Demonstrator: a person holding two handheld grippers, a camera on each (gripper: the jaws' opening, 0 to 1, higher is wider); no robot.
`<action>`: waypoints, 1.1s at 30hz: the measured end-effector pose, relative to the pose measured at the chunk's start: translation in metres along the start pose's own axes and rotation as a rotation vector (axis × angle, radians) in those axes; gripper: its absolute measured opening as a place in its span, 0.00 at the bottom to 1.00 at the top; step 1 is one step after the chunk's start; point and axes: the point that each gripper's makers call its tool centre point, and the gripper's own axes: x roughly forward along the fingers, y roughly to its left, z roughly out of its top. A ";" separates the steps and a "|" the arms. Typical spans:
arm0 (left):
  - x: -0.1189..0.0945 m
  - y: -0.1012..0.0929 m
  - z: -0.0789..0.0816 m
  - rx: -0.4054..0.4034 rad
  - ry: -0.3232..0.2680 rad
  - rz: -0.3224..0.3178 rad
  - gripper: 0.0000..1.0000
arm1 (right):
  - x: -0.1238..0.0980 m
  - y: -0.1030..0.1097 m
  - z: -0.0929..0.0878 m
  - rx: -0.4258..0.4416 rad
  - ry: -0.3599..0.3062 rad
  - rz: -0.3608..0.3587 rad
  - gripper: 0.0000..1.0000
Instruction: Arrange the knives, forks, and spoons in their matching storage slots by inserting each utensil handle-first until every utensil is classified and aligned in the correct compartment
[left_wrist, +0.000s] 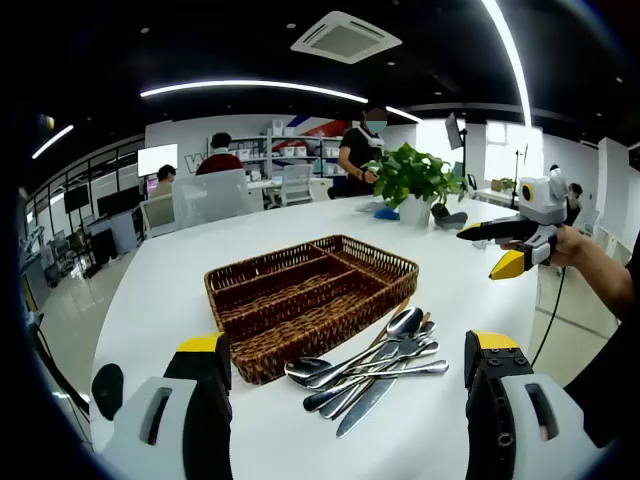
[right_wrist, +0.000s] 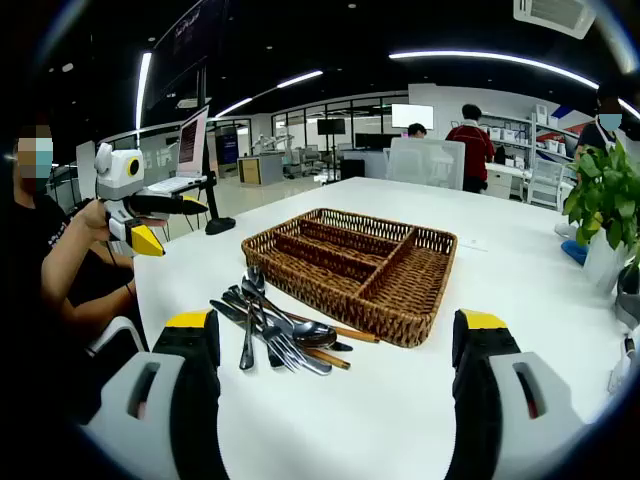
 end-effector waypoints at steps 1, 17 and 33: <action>0.000 0.000 0.000 -0.001 0.000 0.001 0.99 | 0.000 0.000 0.000 0.001 -0.001 0.000 1.00; -0.003 0.001 0.000 0.000 -0.004 0.004 0.99 | 0.001 0.003 0.001 -0.004 -0.002 0.005 1.00; -0.005 0.000 -0.006 -0.009 -0.001 0.005 0.99 | 0.000 0.009 -0.001 -0.007 0.001 0.022 1.00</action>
